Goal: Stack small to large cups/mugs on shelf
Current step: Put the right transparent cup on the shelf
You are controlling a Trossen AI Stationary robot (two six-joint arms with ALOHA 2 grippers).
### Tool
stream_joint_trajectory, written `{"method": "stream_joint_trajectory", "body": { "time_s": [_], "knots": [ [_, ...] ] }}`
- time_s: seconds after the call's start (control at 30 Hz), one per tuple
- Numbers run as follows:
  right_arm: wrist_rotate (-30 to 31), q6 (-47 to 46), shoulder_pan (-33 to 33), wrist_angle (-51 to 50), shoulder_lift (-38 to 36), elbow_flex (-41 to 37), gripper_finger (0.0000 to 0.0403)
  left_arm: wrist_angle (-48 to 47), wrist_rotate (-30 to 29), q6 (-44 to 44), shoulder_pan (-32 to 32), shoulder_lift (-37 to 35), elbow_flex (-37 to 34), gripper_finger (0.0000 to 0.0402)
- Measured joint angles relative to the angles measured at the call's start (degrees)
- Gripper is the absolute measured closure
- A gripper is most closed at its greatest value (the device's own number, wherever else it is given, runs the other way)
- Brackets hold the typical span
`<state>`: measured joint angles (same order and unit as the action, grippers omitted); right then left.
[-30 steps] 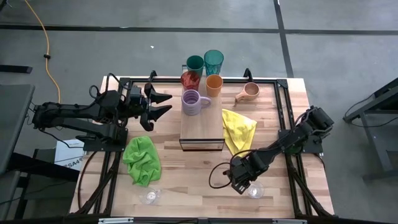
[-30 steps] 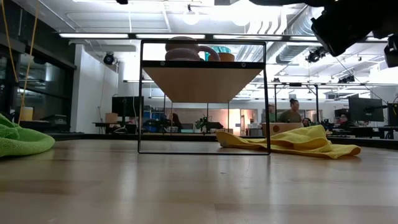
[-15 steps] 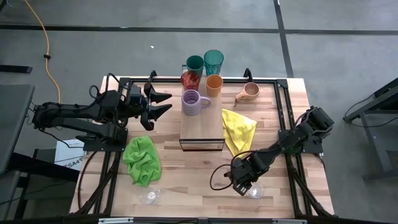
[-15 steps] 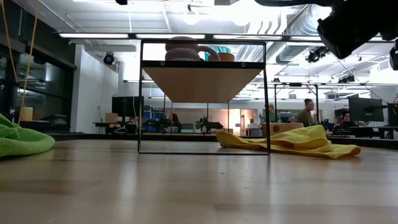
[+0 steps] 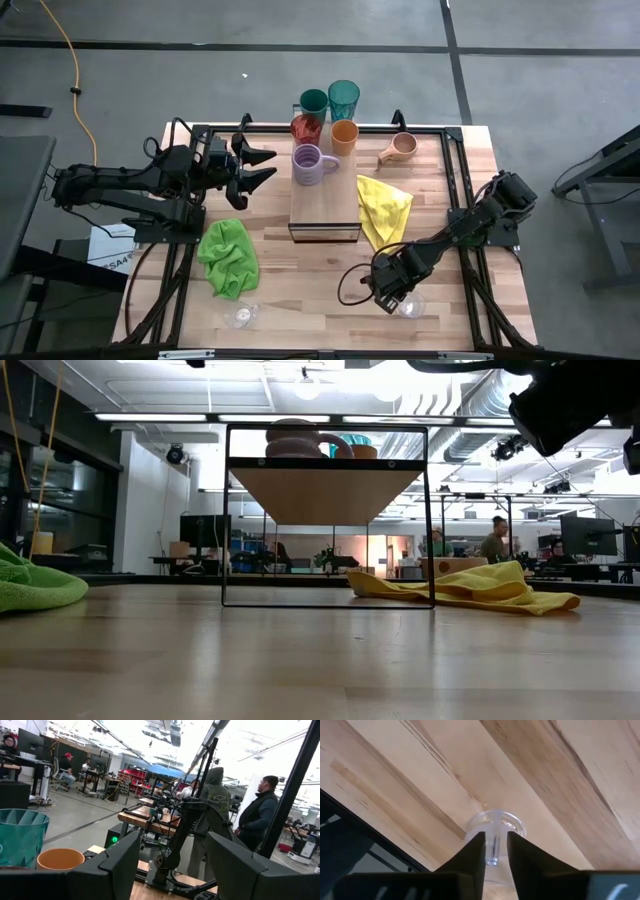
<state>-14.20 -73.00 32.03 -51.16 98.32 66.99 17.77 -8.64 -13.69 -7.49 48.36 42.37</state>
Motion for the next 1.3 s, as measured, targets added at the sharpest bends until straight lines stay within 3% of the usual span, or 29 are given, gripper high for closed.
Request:
{"method": "stream_joint_trajectory", "body": {
  "time_s": [0.23, 0.37, 0.63, 0.8, 1.13, 1.3],
  "knots": [
    [0.5, 3.6, -0.6, -0.7, -0.3, 0.0, 0.0394, 0.0, 0.0, 0.0, 0.0, 0.0, 0.0, 0.0188],
    [1.2, 6.5, -1.4, -4.0, -2.6, 0.0, 0.0393, 0.0, 0.0, 0.0, 0.0, 0.0, 0.0, 0.0188],
    [3.3, 14.7, -4.7, -18.3, -15.4, 0.0, 0.0400, 0.1, 0.0, 0.0, 0.0, 0.0, 0.0, 0.0188],
    [8.1, 18.2, -8.0, -18.0, -25.1, -1.2, 0.0401, 0.1, 0.0, 0.0, 0.0, 0.0, 0.0, 0.0188],
    [19.9, 24.6, -14.2, 5.2, -50.3, -17.3, 0.0402, 0.1, 0.0, 0.0, 0.0, 0.0, 0.0, 0.0190],
    [28.1, 31.8, -20.6, 21.7, -60.6, -24.1, 0.0402, 0.1, 0.0, -0.3, 0.0, 0.0, 0.0, 0.0190]
  ]
}}
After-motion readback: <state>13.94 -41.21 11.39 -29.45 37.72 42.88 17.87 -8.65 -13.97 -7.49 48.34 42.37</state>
